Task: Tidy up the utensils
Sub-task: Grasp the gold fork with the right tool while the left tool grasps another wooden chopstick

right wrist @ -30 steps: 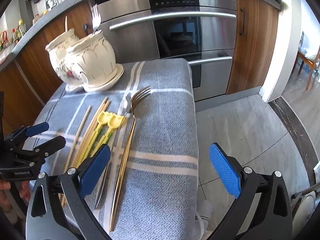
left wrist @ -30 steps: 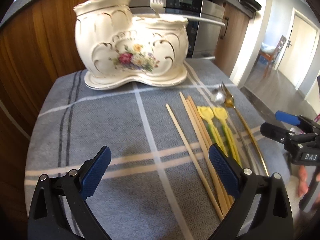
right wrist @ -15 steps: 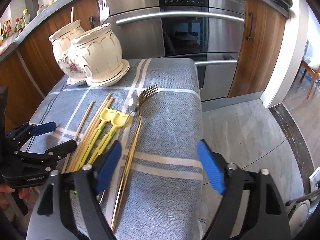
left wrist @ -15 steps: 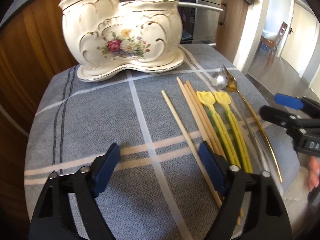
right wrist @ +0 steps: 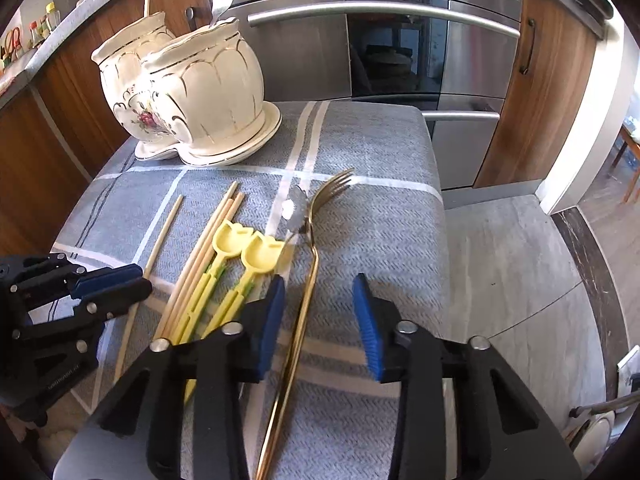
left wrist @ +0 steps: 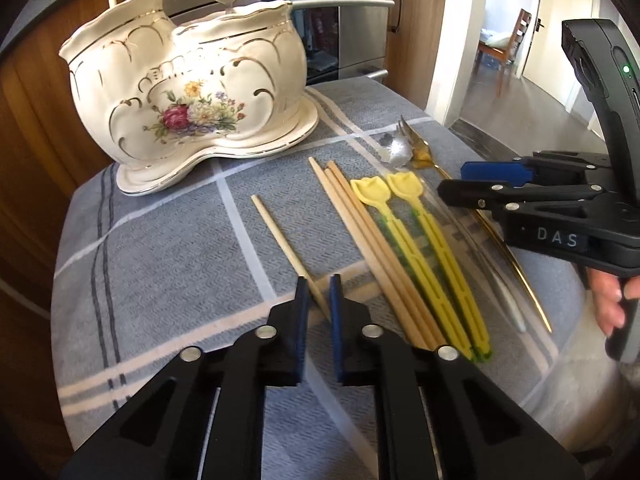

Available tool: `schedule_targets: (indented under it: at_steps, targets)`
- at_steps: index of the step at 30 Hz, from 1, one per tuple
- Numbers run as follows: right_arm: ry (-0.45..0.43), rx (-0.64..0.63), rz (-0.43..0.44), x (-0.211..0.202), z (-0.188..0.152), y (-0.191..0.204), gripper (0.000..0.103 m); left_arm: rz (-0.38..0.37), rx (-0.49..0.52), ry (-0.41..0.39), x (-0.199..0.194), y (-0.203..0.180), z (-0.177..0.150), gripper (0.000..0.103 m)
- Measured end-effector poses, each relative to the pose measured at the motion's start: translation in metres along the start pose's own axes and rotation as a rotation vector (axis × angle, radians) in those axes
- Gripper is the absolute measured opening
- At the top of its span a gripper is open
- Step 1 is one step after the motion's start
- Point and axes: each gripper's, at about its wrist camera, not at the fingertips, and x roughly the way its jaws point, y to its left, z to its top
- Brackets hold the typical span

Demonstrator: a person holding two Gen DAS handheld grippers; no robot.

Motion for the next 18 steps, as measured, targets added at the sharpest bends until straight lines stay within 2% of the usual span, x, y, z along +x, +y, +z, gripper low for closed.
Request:
schedule_targets:
  at_steps: [4,10,16,18]
  targets:
    - [0.013,-0.006,0.012,0.0022,0.0030,0.0002,0.009,-0.021,0.029,0.019,-0.0006,0.0044,0.0022,0.010]
    - [0.020,-0.014,0.027,-0.0022,0.0014,0.0001,0.008,-0.025,0.080,0.054,0.0010,0.0086,0.0067,0.010]
    - [0.044,-0.038,0.012,-0.0027,0.0024,0.0027,0.008,-0.013,0.061,0.076,0.0013,0.0106,0.0062,0.010]
    - [0.053,-0.040,0.011,0.0010,0.0040,0.0032,0.009,0.003,0.054,0.075,0.0022,0.0103,0.0061,0.014]
